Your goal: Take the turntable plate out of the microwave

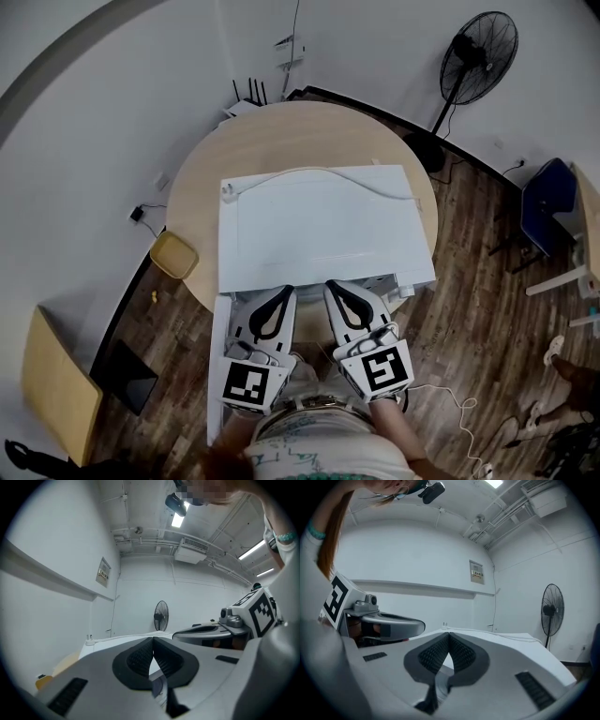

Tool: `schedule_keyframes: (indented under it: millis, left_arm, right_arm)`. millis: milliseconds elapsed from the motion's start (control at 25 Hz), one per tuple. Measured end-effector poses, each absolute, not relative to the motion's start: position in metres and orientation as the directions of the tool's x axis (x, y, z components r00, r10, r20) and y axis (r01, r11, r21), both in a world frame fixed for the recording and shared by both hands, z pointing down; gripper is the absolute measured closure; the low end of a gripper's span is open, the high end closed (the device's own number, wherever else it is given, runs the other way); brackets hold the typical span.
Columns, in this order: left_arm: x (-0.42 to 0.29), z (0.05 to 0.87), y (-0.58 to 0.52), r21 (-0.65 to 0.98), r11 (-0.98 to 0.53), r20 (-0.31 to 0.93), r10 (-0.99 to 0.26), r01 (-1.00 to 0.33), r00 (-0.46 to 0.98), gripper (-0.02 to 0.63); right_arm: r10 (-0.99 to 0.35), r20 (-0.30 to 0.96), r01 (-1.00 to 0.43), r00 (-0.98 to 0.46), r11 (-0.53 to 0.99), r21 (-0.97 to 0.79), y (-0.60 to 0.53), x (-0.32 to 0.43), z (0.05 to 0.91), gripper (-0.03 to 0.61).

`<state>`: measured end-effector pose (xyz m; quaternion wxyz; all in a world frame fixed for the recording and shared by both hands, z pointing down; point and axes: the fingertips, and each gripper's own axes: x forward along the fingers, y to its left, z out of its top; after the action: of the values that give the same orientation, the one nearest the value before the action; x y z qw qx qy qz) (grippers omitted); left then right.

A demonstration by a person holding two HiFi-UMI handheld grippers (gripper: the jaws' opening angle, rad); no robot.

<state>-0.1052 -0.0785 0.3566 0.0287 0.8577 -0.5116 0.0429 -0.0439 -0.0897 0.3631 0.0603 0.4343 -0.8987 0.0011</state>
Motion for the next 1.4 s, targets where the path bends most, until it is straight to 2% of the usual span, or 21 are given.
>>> schedule_keyframes:
  millis: [320, 680, 1400]
  left_arm:
    - [-0.096, 0.386, -0.079, 0.007, -0.470, 0.171, -0.869, -0.883, 0.464, 0.600]
    - [-0.090, 0.419, -0.080, 0.039, -0.497, 0.246, -0.836, -0.867, 0.490, 0.600]
    - [-0.102, 0.529, -0.087, 0.045, -0.455, 0.468, -0.777, -0.890, 0.421, 0.600]
  right_arm:
    - [-0.739, 0.130, -0.740, -0.661, 0.671, 0.046, -0.087, -0.052, 0.385, 0.588]
    - [-0.699, 0.237, -0.718, -0.675, 0.696, 0.010, -0.081, -0.056, 0.433, 0.588]
    - [-0.674, 0.433, -0.752, -0.598, 0.659, -0.013, -0.105, -0.039, 0.549, 0.588]
